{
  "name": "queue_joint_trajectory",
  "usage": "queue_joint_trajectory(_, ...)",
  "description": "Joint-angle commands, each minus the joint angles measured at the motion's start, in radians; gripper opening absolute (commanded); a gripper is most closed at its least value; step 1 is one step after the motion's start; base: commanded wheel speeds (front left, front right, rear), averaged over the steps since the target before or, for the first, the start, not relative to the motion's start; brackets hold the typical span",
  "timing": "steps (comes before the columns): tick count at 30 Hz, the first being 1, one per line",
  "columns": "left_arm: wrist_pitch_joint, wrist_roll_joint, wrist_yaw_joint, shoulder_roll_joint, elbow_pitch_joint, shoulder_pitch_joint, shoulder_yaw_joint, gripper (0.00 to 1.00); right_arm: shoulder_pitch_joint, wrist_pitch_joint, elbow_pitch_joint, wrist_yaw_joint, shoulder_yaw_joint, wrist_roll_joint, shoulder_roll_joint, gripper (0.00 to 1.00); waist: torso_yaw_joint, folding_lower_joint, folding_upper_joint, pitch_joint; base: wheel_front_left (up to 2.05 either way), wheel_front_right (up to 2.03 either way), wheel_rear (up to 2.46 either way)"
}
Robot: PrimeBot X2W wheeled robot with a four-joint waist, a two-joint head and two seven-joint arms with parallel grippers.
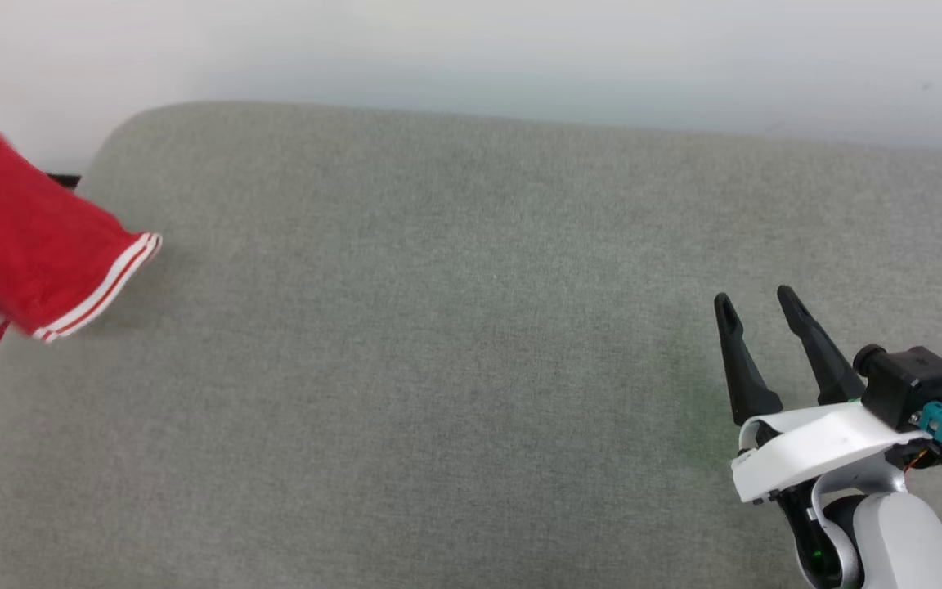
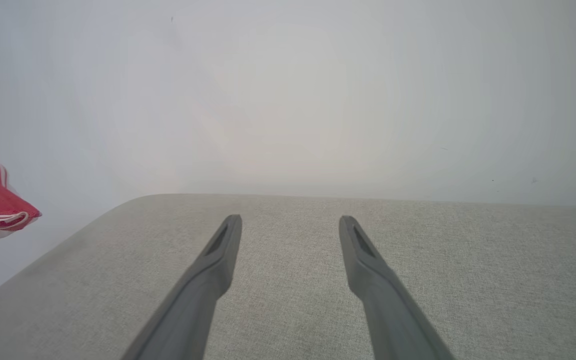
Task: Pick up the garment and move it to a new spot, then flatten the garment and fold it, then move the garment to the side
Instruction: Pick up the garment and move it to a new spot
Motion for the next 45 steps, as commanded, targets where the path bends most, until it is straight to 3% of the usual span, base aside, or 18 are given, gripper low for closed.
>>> queue_joint_trajectory(1,0.022,-0.003,0.008,0.013,-0.044,-0.013,0.001,0.0,0.015,-0.011,0.007,-0.001,-0.002,0.005,0.002,1.0,-0.008,0.0,0.0,-0.029,0.0,0.0,0.0)
queue_joint_trajectory(9,0.125,-0.028,0.052,0.031,-0.258,0.005,-0.003,0.0,0.013,-0.035,0.022,-0.001,-0.021,0.01,0.008,1.0,-0.042,0.0,0.0,-0.044,0.0,0.0,0.0)
queue_joint_trajectory(17,0.237,-0.079,0.13,0.02,-0.54,0.067,-0.012,0.0,-0.013,-0.054,0.037,-0.001,-0.062,-0.001,0.01,1.0,-0.13,0.0,0.0,-0.025,0.0,0.0,0.0)
queue_joint_trajectory(28,0.327,-0.124,0.231,-0.106,-0.837,0.107,-0.084,0.0,-0.035,-0.095,0.077,-0.001,-0.119,-0.024,0.011,1.0,-0.265,0.0,0.0,0.021,0.0,0.0,0.0)
queue_joint_trajectory(38,0.337,-0.113,0.262,-0.219,-0.93,0.193,-0.211,0.0,-0.046,-0.125,0.124,-0.001,-0.133,-0.024,0.013,1.0,-0.323,0.0,0.0,0.056,0.0,0.0,0.0)
queue_joint_trajectory(45,0.32,-0.099,0.262,-0.224,-0.878,0.326,-0.285,0.0,-0.05,-0.144,0.157,-0.001,-0.118,-0.004,0.012,1.0,-0.33,0.0,0.0,0.075,0.0,0.0,0.0)
